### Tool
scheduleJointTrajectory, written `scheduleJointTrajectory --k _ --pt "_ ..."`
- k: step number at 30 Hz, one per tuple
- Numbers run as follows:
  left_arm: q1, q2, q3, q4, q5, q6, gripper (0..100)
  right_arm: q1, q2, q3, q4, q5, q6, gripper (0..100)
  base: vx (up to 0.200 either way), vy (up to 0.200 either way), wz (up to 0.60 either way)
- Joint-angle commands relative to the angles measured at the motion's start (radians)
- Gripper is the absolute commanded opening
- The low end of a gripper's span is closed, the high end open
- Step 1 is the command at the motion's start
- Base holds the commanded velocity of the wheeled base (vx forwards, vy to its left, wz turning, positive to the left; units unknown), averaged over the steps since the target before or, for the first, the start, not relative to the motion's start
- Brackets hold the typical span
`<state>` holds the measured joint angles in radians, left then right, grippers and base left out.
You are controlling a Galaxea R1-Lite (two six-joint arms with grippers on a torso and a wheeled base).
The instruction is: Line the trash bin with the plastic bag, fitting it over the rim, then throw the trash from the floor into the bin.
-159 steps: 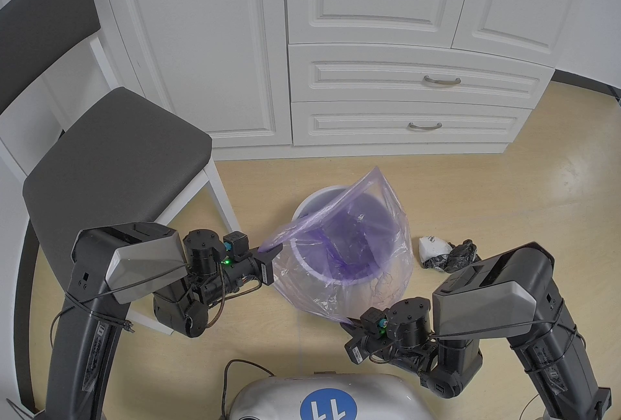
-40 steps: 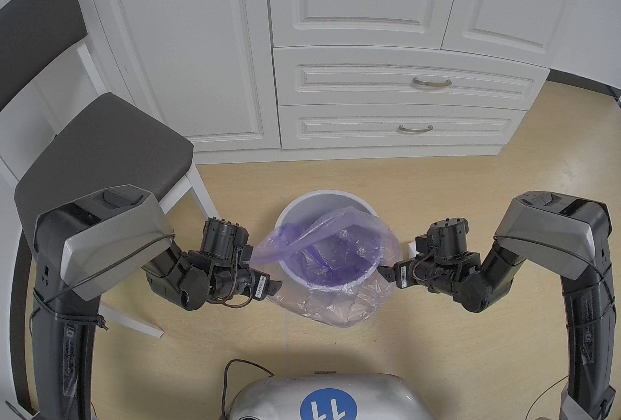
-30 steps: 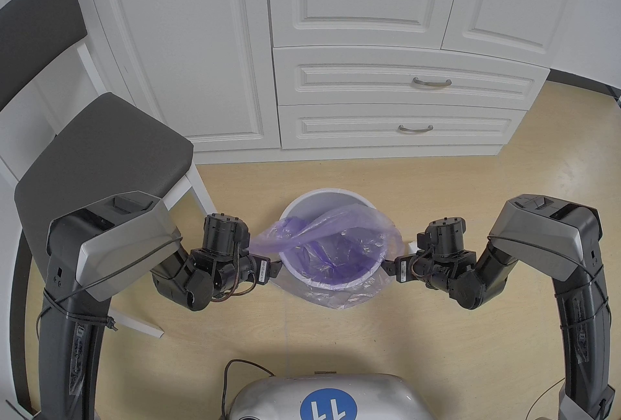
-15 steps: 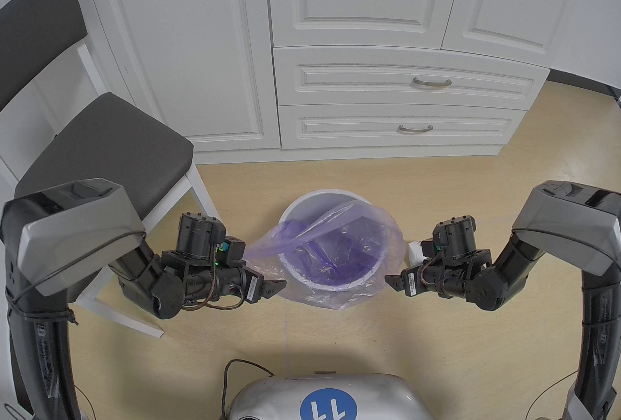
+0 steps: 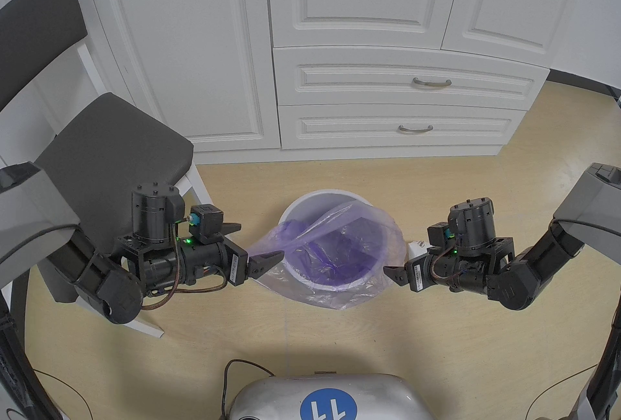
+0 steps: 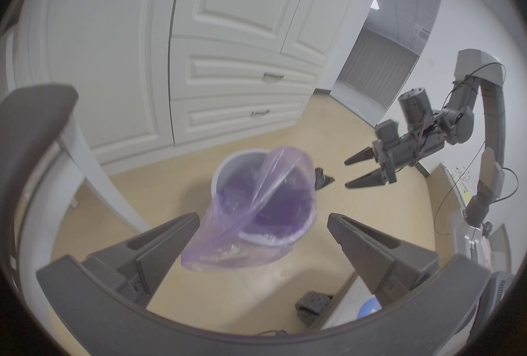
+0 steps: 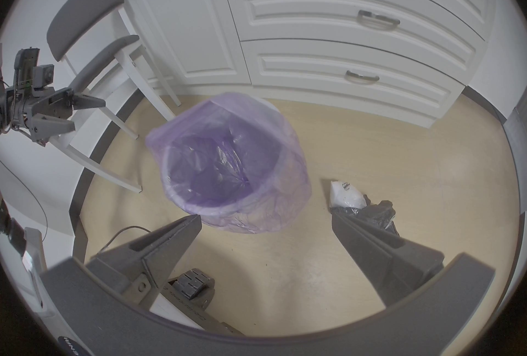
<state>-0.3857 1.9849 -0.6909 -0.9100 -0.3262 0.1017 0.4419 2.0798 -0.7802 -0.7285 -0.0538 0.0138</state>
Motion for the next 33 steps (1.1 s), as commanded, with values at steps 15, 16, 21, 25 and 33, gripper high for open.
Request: scheduleJointTrajectory --k 15,16,21,25,33 --pt "-0.048 0.077 0.090 -0.277 -0.019 -0.013 100 0.004 -0.024 -0.002 0.000 0.000 0.003 100 0.040 0.000 0.00" --pt "-0.053 0.089 0.083 -0.273 -0.017 -0.014 100 0.004 -0.020 -0.004 0.000 0.000 0.003 100 0.000 0.000 0.00" --pt "-0.078 0.166 0.017 -0.225 0.058 -0.036 100 0.004 0.002 -0.011 -0.002 -0.001 0.003 100 0.000 0.000 0.00" --pt "-0.116 0.175 -0.064 -0.090 0.185 -0.120 100 0.006 0.026 -0.033 -0.002 -0.012 0.009 100 0.000 0.000 0.00" --pt "-0.137 0.127 -0.187 0.158 0.251 -0.281 100 0.012 0.042 -0.068 0.003 -0.029 0.052 100 0.000 0.000 0.00"
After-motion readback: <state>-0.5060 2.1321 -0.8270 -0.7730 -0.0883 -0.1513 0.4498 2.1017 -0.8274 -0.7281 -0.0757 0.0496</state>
